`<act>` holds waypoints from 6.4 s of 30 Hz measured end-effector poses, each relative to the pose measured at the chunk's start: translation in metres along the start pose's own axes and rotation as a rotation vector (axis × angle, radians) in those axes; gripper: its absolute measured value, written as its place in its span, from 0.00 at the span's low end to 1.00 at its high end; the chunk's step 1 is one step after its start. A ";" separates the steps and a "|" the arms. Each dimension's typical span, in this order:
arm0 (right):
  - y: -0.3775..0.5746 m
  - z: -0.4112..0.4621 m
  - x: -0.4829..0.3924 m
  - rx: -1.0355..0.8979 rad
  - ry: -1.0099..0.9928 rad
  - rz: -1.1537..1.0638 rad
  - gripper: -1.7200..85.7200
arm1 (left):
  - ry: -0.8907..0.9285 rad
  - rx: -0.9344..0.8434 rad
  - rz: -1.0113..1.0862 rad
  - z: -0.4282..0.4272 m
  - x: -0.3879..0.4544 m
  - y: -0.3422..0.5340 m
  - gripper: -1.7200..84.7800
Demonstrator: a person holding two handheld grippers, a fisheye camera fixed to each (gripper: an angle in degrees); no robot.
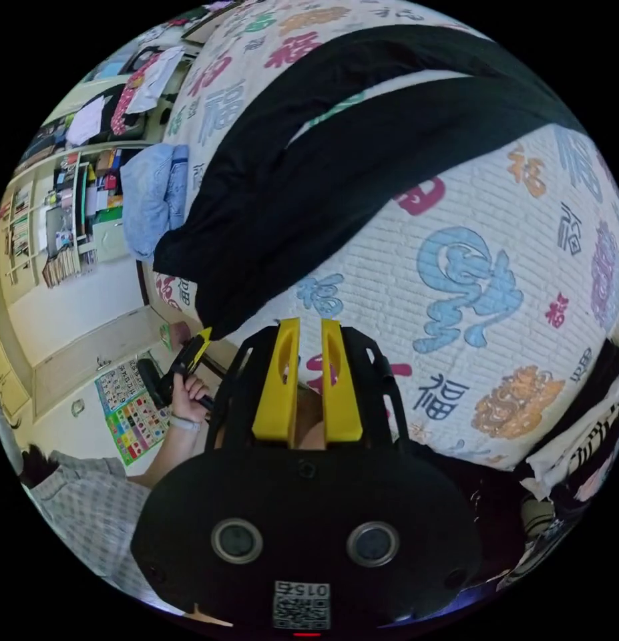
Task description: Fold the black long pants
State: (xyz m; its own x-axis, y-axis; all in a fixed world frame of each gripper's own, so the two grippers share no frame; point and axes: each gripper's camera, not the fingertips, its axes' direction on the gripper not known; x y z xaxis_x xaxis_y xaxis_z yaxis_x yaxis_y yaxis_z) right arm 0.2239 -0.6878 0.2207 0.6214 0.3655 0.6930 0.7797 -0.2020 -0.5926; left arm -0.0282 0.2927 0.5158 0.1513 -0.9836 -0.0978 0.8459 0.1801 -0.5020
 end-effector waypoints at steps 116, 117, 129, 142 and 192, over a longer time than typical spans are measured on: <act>0.280 -0.853 0.301 0.506 -0.038 0.080 0.02 | 0.135 -0.617 1.131 0.359 0.733 -0.094 0.04; 0.265 -0.855 0.289 0.506 -0.019 0.045 0.03 | 0.144 -0.608 1.098 0.358 0.728 -0.100 0.04; 0.147 -0.732 0.292 0.230 0.199 0.095 0.17 | -0.033 -0.378 0.735 0.300 0.620 -0.144 0.12; 0.159 -0.700 0.298 0.030 0.386 -0.004 0.01 | -0.646 -0.270 0.047 0.121 0.386 -0.044 0.12; 0.115 -0.509 0.104 0.523 -0.170 0.359 0.12 | -0.271 -0.093 0.723 -0.033 0.285 -0.133 0.01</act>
State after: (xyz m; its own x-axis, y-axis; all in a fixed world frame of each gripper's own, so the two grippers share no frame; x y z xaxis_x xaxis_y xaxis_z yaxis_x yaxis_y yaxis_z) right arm 0.4171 -1.1354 0.4336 0.7816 0.5051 0.3660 0.3594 0.1148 -0.9261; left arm -0.1144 -0.0118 0.5259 0.7790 -0.5868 -0.2210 0.4449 0.7656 -0.4647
